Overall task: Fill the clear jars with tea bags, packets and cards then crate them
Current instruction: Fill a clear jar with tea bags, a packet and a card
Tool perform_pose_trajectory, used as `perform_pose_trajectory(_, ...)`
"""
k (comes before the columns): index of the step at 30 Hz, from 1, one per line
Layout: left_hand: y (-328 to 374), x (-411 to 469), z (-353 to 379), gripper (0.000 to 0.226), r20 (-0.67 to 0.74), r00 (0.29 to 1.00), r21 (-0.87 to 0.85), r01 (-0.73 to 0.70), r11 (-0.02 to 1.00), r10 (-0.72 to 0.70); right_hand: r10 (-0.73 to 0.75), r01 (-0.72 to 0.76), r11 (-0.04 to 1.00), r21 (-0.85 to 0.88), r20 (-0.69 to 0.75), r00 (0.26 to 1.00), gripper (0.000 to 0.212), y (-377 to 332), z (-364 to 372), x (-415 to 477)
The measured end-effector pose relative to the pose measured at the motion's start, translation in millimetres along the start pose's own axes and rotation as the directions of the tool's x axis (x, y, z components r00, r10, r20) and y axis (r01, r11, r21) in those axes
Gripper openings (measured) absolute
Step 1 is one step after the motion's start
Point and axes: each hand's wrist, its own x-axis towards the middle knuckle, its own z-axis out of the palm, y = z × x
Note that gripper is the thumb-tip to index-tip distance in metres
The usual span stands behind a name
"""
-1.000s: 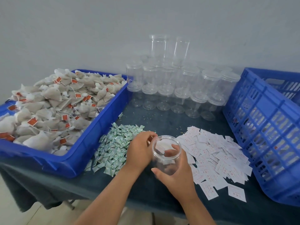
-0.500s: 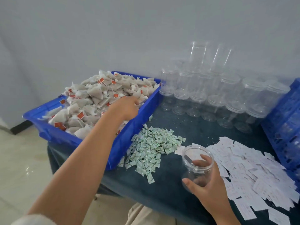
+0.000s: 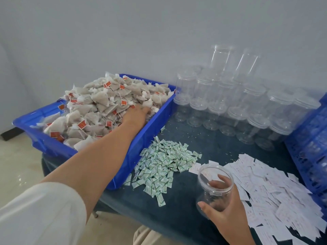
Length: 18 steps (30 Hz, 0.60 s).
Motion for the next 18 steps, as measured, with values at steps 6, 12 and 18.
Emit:
perform_pose_trajectory(6, -15.8, -10.6, -17.4, 0.021, -0.063, 0.998, -0.279, -0.022, 0.96, 0.005, 0.036, -0.035, 0.998, 0.06, -0.02, 0.999, 0.092, 4.2, 0.0, -0.8)
perform_pose_trajectory(12, -37.0, -35.0, -66.3, 0.019, -0.014, 0.999, -0.324, -0.049, 0.945, 0.047, 0.072, -0.069, 0.994, 0.089, -0.025, 0.997, 0.094, 11.0, 0.2, 1.2)
perform_pose_trajectory(18, -40.4, -60.4, -46.2, 0.016, 0.24, 0.971, -0.054, 0.01, 0.998, 0.003, 0.073, -0.071, 0.994, 0.087, -0.021, 0.997, 0.091, 9.4, 0.0, -1.4)
